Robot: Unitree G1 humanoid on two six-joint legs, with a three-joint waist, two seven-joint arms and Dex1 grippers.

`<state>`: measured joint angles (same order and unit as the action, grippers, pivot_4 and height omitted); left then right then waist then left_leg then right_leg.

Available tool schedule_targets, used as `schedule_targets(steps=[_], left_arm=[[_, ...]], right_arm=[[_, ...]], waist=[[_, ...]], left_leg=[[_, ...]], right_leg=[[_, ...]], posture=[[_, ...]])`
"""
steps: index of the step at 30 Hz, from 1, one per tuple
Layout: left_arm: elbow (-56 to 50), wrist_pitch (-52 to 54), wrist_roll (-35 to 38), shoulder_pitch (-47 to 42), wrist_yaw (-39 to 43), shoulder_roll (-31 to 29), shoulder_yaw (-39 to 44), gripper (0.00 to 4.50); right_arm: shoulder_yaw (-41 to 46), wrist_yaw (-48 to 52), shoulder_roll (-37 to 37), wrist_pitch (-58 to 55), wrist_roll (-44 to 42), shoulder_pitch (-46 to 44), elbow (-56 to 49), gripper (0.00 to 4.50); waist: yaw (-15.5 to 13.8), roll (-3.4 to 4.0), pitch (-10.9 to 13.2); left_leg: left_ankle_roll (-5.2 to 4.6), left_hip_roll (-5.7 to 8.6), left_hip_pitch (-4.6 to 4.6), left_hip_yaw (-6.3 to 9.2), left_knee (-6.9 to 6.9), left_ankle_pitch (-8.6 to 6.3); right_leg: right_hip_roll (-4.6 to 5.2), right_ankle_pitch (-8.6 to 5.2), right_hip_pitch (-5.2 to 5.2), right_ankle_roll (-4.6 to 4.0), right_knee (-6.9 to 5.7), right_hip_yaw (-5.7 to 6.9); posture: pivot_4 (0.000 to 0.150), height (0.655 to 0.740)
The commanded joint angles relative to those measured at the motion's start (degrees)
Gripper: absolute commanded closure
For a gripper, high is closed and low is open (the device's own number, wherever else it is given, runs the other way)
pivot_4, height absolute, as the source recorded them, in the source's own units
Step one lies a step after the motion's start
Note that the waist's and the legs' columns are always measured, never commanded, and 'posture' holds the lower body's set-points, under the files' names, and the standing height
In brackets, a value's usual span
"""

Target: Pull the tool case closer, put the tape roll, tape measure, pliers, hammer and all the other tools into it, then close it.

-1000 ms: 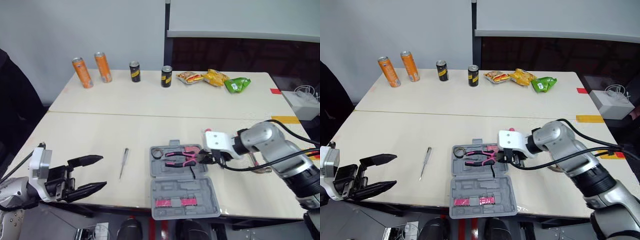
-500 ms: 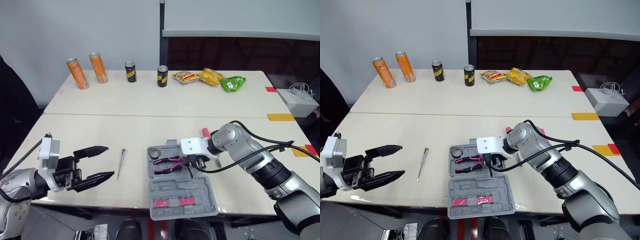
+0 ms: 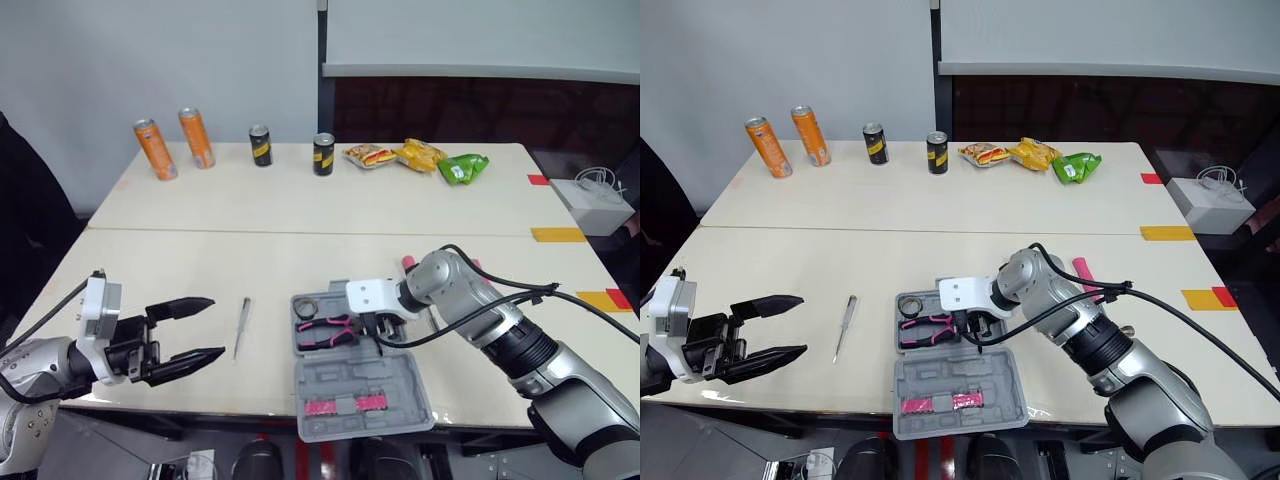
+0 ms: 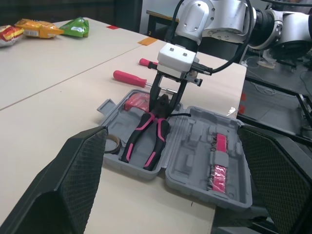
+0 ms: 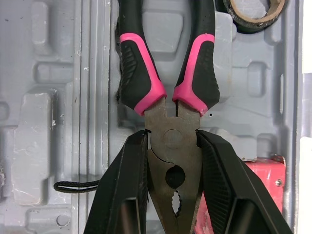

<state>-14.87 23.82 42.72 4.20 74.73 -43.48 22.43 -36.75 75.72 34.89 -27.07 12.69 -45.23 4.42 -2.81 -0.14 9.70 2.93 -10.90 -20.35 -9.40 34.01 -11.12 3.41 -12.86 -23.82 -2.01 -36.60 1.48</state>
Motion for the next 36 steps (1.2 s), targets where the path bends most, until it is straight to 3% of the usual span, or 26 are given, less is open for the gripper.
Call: schedule_targets(steps=[1,9,13,20,23,28,36], left_arm=[[0.90,-2.61,-0.74,0.38,1.51,-0.65,0.34,0.00],[3.56,-5.77,-1.43,1.63,3.43,-0.03,0.09,0.00],[5.03,-7.40,-1.66,1.84,3.67,0.68,-0.21,0.00],[5.70,-9.44,-2.40,2.39,2.79,2.99,-1.21,0.00],[6.20,-10.13,-2.72,2.36,2.51,3.61,-1.70,0.00],[7.26,-11.23,-3.23,1.87,2.39,4.19,-2.87,0.00],[8.31,-12.08,-3.73,1.24,2.60,4.58,-3.62,0.00]], right_arm=[[1.41,-0.36,-0.34,3.36,-0.88,0.78,1.15,1.90],[13.10,-1.70,-2.61,8.94,-12.29,5.77,1.60,1.90],[22.10,-3.32,-5.85,9.37,-22.09,11.24,0.04,1.90],[27.01,-11.74,-10.33,10.53,-25.67,20.02,-3.37,1.90],[27.45,-14.74,-11.71,10.29,-25.77,22.18,-3.14,2.66],[26.42,-18.24,-12.61,12.88,-23.73,23.04,0.21,4.40],[24.21,-20.54,-12.71,15.74,-20.01,22.30,7.97,4.46]], waist=[[-0.02,-0.02,0.00],[-0.09,-0.04,-0.01],[-0.13,-0.10,-0.05],[-0.17,-0.12,-0.06],[-0.11,-0.12,-0.06],[-0.09,-0.12,-0.06],[-0.07,-0.12,-0.06]], left_leg=[[0.00,0.00,0.00,0.00,0.00,0.00],[0.00,0.00,0.01,-0.04,0.00,0.00],[0.00,-0.03,0.03,-0.04,-0.01,0.00],[0.00,-0.02,0.04,-0.04,-0.02,0.00],[0.01,-0.03,0.06,-0.03,-0.03,-0.01],[0.02,-0.02,0.07,-0.02,-0.04,-0.01],[0.02,0.00,0.06,-0.03,-0.19,-0.02]], right_leg=[[0.00,0.00,0.00,0.00,0.01,0.00],[0.00,0.00,0.01,-0.01,0.01,-0.03],[-0.01,0.01,0.01,-0.01,0.01,-0.03],[-0.01,0.01,0.03,-0.01,0.03,-0.01],[-0.02,0.01,0.03,-0.01,0.02,-0.02],[-0.01,0.01,0.03,-0.01,0.07,-0.04],[-0.01,0.00,0.04,0.00,0.21,-0.03]], posture=[[0.150,0.7400],[0.150,0.7400],[0.150,0.7400],[0.150,0.7400],[0.150,0.7400],[0.150,0.7400],[0.150,0.7400]])
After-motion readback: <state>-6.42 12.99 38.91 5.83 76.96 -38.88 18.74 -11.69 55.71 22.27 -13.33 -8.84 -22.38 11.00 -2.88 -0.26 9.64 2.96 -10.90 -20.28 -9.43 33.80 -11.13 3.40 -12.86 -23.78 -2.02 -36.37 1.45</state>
